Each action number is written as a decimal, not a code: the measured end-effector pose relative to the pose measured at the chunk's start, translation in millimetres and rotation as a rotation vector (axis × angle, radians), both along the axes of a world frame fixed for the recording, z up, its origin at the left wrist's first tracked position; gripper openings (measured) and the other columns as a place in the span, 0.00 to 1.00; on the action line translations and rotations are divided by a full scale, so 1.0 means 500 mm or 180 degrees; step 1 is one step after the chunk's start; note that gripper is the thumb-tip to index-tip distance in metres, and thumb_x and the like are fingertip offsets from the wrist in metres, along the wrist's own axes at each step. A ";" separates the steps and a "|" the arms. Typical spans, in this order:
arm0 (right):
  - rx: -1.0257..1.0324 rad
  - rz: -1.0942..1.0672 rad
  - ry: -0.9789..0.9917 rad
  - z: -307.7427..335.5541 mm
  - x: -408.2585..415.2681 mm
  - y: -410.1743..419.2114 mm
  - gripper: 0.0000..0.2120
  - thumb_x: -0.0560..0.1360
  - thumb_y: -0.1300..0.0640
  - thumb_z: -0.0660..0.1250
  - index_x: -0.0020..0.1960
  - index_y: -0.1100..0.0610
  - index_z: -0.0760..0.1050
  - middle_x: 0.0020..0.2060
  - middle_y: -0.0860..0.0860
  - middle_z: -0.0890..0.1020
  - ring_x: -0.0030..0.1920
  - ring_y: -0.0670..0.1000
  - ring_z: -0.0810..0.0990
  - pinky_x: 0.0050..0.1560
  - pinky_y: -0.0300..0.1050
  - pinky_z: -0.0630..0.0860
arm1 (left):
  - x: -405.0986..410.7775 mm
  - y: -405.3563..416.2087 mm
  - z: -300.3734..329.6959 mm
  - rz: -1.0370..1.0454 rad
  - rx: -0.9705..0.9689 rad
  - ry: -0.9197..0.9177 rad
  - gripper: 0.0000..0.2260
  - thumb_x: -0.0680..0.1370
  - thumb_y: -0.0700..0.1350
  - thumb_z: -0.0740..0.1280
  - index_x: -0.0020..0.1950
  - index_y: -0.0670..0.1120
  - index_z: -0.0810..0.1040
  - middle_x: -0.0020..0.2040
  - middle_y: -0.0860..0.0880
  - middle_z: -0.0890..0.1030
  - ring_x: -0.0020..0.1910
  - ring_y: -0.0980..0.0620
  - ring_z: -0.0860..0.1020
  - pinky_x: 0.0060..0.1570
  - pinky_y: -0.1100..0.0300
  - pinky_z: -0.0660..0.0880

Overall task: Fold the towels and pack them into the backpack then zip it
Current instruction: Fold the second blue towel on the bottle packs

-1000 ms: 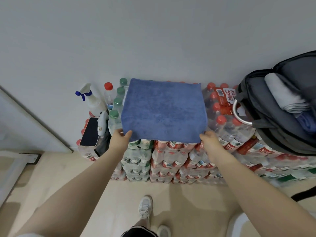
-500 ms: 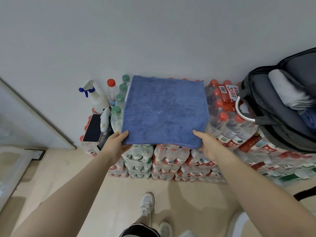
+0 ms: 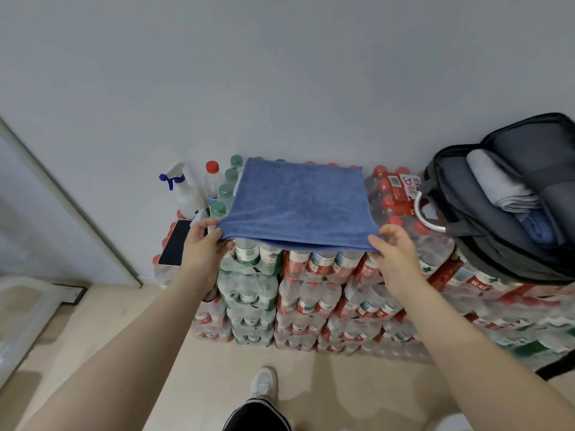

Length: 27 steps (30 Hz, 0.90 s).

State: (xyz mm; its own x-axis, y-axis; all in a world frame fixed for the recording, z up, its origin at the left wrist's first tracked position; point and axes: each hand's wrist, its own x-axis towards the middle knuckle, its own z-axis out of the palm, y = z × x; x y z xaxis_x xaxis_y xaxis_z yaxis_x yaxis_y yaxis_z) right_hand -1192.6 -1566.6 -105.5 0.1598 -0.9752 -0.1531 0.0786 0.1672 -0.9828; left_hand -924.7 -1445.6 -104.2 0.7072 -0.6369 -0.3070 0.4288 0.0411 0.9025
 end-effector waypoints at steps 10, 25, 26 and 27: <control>-0.0539 0.0613 0.0671 0.081 0.042 -0.137 0.22 0.72 0.77 0.56 0.60 0.57 0.71 0.52 0.53 0.77 0.52 0.50 0.77 0.48 0.36 0.78 | 0.079 -0.107 0.111 -0.1423 0.0373 -0.2450 0.23 0.72 0.27 0.57 0.56 0.52 0.74 0.48 0.54 0.77 0.44 0.60 0.75 0.46 0.65 0.72; -0.0412 0.0329 0.2260 0.056 0.151 -0.403 0.09 0.74 0.64 0.63 0.36 0.58 0.73 0.37 0.55 0.78 0.39 0.52 0.74 0.32 0.40 0.68 | 0.201 -0.407 0.068 -0.1618 0.1201 -0.2923 0.05 0.77 0.43 0.64 0.44 0.43 0.77 0.38 0.50 0.76 0.39 0.52 0.72 0.37 0.65 0.67; -0.0410 0.0289 0.2437 0.052 0.155 -0.409 0.07 0.74 0.63 0.63 0.38 0.60 0.75 0.38 0.56 0.78 0.40 0.52 0.74 0.33 0.41 0.67 | 0.207 -0.414 0.060 -0.1666 0.1264 -0.3013 0.05 0.77 0.43 0.63 0.44 0.43 0.76 0.38 0.50 0.76 0.40 0.51 0.72 0.37 0.65 0.67; -0.0396 0.0231 0.2544 0.049 0.158 -0.416 0.07 0.74 0.62 0.62 0.40 0.63 0.76 0.39 0.58 0.79 0.40 0.53 0.74 0.35 0.42 0.66 | 0.211 -0.421 0.053 -0.1674 0.1326 -0.3132 0.05 0.77 0.42 0.62 0.44 0.43 0.76 0.39 0.49 0.77 0.40 0.51 0.72 0.37 0.65 0.67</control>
